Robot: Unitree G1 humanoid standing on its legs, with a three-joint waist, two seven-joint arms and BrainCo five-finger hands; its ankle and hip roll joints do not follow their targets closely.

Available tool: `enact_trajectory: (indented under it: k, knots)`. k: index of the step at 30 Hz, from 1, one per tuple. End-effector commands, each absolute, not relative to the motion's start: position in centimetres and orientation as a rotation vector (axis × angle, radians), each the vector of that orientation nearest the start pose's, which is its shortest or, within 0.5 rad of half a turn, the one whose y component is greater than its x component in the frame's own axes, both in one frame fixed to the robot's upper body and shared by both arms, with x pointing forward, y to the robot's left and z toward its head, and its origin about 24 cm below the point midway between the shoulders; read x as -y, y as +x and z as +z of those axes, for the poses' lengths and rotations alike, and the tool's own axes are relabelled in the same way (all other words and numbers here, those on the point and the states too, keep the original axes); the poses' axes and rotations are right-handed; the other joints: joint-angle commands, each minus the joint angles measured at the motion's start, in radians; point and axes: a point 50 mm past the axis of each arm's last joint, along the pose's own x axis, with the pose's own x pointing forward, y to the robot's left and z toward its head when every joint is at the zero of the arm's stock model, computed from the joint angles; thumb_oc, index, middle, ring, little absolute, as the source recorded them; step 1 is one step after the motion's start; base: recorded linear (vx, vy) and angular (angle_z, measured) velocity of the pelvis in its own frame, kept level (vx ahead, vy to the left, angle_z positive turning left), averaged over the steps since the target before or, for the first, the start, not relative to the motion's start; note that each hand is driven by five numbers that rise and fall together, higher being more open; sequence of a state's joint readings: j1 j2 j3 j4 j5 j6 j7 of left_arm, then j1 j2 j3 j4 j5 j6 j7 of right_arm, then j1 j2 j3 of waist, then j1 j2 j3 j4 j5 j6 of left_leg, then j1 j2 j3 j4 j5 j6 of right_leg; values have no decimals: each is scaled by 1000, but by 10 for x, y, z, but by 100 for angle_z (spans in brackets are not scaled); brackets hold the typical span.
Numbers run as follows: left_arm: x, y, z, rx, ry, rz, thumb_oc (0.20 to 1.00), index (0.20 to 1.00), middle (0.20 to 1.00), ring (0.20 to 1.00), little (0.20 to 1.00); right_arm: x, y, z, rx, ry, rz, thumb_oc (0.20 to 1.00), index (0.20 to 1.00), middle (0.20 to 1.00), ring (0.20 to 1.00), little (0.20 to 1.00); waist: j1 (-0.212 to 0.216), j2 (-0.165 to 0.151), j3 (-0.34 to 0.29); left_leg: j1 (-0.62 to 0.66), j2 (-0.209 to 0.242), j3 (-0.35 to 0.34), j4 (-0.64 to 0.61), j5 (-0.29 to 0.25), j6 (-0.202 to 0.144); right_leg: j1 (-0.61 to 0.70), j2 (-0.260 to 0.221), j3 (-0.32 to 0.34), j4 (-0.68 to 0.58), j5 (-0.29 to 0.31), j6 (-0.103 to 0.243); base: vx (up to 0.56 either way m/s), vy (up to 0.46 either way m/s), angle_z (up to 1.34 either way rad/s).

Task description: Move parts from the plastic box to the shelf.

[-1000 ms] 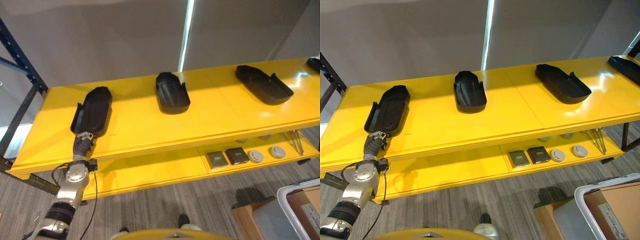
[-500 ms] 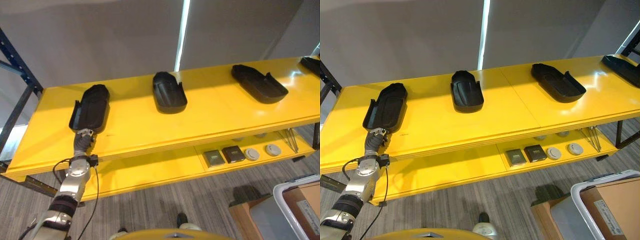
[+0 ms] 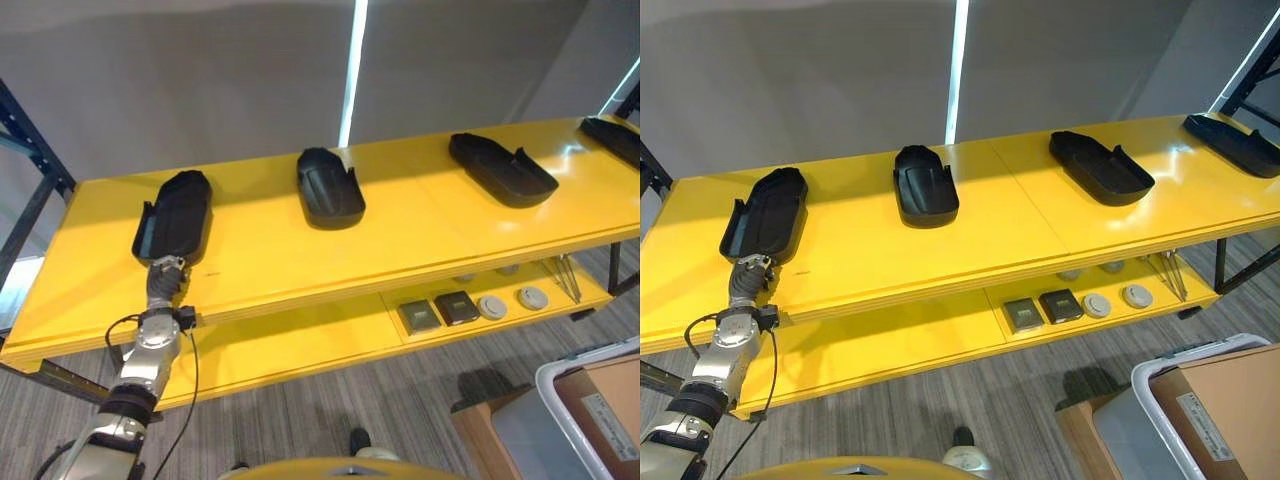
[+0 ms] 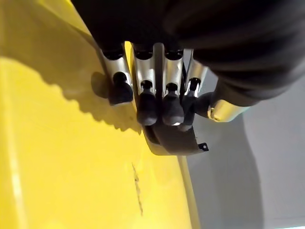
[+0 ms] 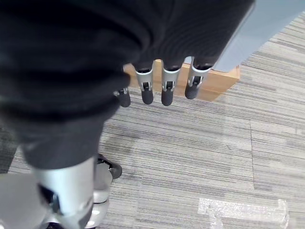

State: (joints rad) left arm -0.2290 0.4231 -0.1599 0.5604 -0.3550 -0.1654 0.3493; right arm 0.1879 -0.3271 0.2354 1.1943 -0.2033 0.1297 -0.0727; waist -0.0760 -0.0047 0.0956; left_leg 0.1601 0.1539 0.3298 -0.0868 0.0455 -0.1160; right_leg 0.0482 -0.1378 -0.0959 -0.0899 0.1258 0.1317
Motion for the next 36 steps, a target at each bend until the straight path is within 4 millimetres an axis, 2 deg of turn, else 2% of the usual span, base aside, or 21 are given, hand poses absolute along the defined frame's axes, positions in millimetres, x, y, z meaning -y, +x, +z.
enact_trajectory:
  k: [1,2,5,9,10,11,12,14,16,19,20,21,24,25,29,30,31,33,36]
  knots:
    - [-229,307,48,51,97,246,545,545,545,545,545,276,14,-160,-1521,-691,80,1000,1000,1000,1000,1000,1,9,30,-35,46,-17,42,-57,31,48,-58,-21,34,-103,31,0,0,0]
    - [-226,306,55,80,94,216,1000,1000,1000,1000,1000,275,13,-160,-1525,-684,76,1000,1000,1000,1000,1000,5,9,30,-34,46,-20,43,-58,31,50,-59,-24,35,-103,30,-31,-3,1]
    - [-214,297,80,204,87,84,1000,1000,1000,1000,1000,274,11,-161,-1537,-646,57,1000,1000,1000,1000,1000,33,13,29,-34,42,-37,44,-62,34,61,-60,-39,32,-104,24,-47,-5,2]
    - [-201,280,100,311,75,-99,1000,1000,1000,1000,1000,272,11,-162,-1549,-615,37,1000,1000,1000,1000,1000,66,18,24,-37,37,-57,48,-65,36,73,-61,-59,30,-105,20,-44,-6,14]
    - [-199,277,102,324,70,-133,1000,1000,1000,1000,1000,271,11,-162,-1550,-614,38,1000,1000,1000,1000,1000,70,18,23,-37,37,-60,49,-65,36,74,-61,-61,30,-105,19,-63,-8,16]
    - [-192,271,107,342,63,-244,1000,1000,1000,1000,1000,272,12,-162,-1554,-611,37,1000,1000,1000,1000,1000,81,21,20,-39,36,-65,50,-65,37,77,-61,-68,29,-105,19,-82,-7,10]
    - [-182,264,104,320,123,-389,1000,1000,1000,1000,1000,272,15,-161,-1559,-612,40,1000,1000,1000,1000,1000,92,24,15,-39,35,-71,47,-63,37,79,-60,-76,27,-104,19,-92,-8,10]
    - [-174,259,96,256,176,-488,1000,1000,1000,1000,1000,274,18,-161,-1564,-621,48,1000,1000,1000,1000,1000,99,27,11,-40,35,-74,45,-59,36,81,-59,-80,25,-103,19,-62,-3,18]
    - [-170,251,80,157,229,-543,1000,1000,1000,1000,1000,277,21,-160,-1571,-628,52,1000,1000,1000,1000,1000,108,33,6,-41,35,-79,41,-55,34,83,-59,-87,22,-102,22,-55,5,15]
    - [-186,235,38,-65,275,-436,1000,1000,1000,1000,1000,281,23,-158,-1573,-614,30,1000,1000,1000,1000,1000,125,39,1,-42,35,-85,35,-48,32,85,-57,-94,20,-102,23,-51,8,2]
    - [-186,235,38,-65,275,-436,1000,1000,1000,1000,1000,281,23,-158,-1573,-614,30,1000,1000,1000,1000,1000,125,39,1,-42,35,-85,35,-48,32,85,-57,-94,20,-102,23,-91,-9,9]
    - [-222,203,-17,-325,236,-216,1000,1000,1000,1000,1000,282,20,-158,-1588,-565,-9,1000,1000,1000,1000,1000,152,38,2,-44,34,-96,27,-40,33,86,-55,-102,8,-93,17,-82,-16,19]
    - [-241,171,-51,-488,227,-117,1000,1000,1000,1000,1000,282,19,-158,-1592,-542,-28,1000,1000,1000,1000,1000,171,39,8,-51,30,-109,29,-37,32,85,-55,-110,6,-89,17,-74,-11,15]
    - [-248,152,-67,-570,144,-112,1000,1000,1000,1000,1000,282,20,-158,-1592,-537,-34,1000,1000,1000,1000,1000,181,40,10,-52,29,-113,28,-34,31,85,-57,-118,5,-86,16,-45,-1,7]
    - [-253,108,-101,-778,25,-53,1000,1000,1000,1000,1000,286,19,-157,-1597,-526,-43,1000,1000,1000,1000,1000,197,45,10,-56,24,-125,27,-32,33,83,-59,-127,3,-83,18,-29,4,16]
    - [-257,73,-126,-946,13,20,1000,1000,1000,1000,1000,286,19,-157,-1600,-528,-40,1000,1000,1000,1000,1000,199,46,5,-55,20,-131,23,-31,35,83,-60,-128,3,-83,19,-21,12,19]
    - [-257,70,-128,-964,18,25,1000,1000,1000,1000,1000,286,20,-157,-1599,-529,-40,1000,1000,1000,1000,1000,199,46,4,-55,19,-132,22,-30,35,82,-61,-128,3,-83,19,-10,12,13]
    - [-262,31,-147,-1116,19,113,1000,1000,1000,1000,1000,284,22,-158,-1599,-542,-27,1000,1000,1000,1000,1000,195,43,-1,-52,16,-136,17,-29,37,81,-61,-125,3,-83,20,1,5,9]
    - [-265,15,-154,-1184,4,178,1000,1000,1000,1000,1000,281,24,-159,-1601,-552,-11,1000,1000,1000,1000,1000,187,36,-7,-50,14,-138,13,-31,41,80,-62,-118,3,-84,20,15,2,8]
